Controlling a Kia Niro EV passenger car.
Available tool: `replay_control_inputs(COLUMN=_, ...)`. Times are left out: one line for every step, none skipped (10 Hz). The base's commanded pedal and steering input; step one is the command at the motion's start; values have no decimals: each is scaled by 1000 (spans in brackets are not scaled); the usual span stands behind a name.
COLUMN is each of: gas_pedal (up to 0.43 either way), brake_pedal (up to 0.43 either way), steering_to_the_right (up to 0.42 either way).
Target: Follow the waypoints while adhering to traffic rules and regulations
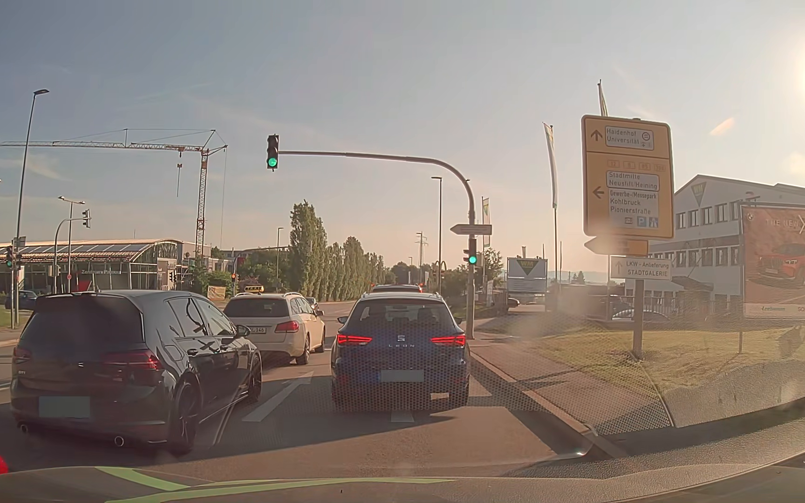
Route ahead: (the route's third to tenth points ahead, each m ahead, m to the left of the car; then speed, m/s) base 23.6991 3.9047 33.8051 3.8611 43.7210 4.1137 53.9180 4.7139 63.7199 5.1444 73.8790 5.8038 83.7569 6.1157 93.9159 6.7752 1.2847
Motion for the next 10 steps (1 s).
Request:
replay_control_inputs(gas_pedal=59, brake_pedal=0, steering_to_the_right=6)
replay_control_inputs(gas_pedal=59, brake_pedal=0, steering_to_the_right=5)
replay_control_inputs(gas_pedal=67, brake_pedal=0, steering_to_the_right=6)
replay_control_inputs(gas_pedal=87, brake_pedal=0, steering_to_the_right=5)
replay_control_inputs(gas_pedal=98, brake_pedal=0, steering_to_the_right=5)
replay_control_inputs(gas_pedal=118, brake_pedal=0, steering_to_the_right=4)
replay_control_inputs(gas_pedal=130, brake_pedal=0, steering_to_the_right=3)
replay_control_inputs(gas_pedal=157, brake_pedal=0, steering_to_the_right=1)
replay_control_inputs(gas_pedal=169, brake_pedal=0, steering_to_the_right=-1)
replay_control_inputs(gas_pedal=177, brake_pedal=0, steering_to_the_right=-3)
